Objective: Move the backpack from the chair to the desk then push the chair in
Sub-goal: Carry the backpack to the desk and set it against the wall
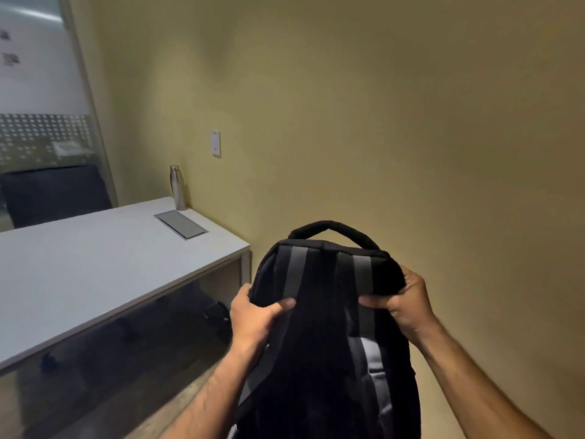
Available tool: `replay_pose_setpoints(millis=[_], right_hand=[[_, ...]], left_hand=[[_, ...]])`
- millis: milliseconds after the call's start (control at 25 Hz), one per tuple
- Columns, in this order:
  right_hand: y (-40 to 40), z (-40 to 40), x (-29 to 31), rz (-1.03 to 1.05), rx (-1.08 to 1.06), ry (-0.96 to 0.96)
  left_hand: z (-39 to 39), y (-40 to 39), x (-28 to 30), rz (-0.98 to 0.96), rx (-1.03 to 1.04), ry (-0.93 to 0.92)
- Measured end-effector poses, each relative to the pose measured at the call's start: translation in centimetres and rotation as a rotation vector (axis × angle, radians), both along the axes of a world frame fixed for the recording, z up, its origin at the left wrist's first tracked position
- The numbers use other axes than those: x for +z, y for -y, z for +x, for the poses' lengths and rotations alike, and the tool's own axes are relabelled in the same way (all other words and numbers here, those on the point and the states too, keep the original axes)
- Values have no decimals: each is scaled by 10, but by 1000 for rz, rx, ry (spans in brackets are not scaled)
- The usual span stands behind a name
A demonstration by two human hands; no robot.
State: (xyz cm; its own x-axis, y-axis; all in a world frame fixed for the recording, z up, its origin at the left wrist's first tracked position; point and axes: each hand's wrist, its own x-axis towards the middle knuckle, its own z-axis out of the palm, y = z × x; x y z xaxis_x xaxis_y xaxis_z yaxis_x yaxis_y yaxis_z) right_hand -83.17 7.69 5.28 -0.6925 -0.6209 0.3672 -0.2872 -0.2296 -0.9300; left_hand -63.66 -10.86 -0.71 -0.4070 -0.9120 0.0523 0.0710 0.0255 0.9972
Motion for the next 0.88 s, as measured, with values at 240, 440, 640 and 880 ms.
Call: replay_pose_setpoints(millis=[240,440,640,880], right_hand=[[137,-61,27,38,94,-26],[248,-104,44,36,174,-66],[356,-141,50,11,244,-96],[486,-180,53,5,340,-101]], left_hand=[[-44,113,28,-30,167,3],[-75,202,50,-72,273,12],[-99,287,56,-106,371,11],[-128,393,65,-135,493,45]])
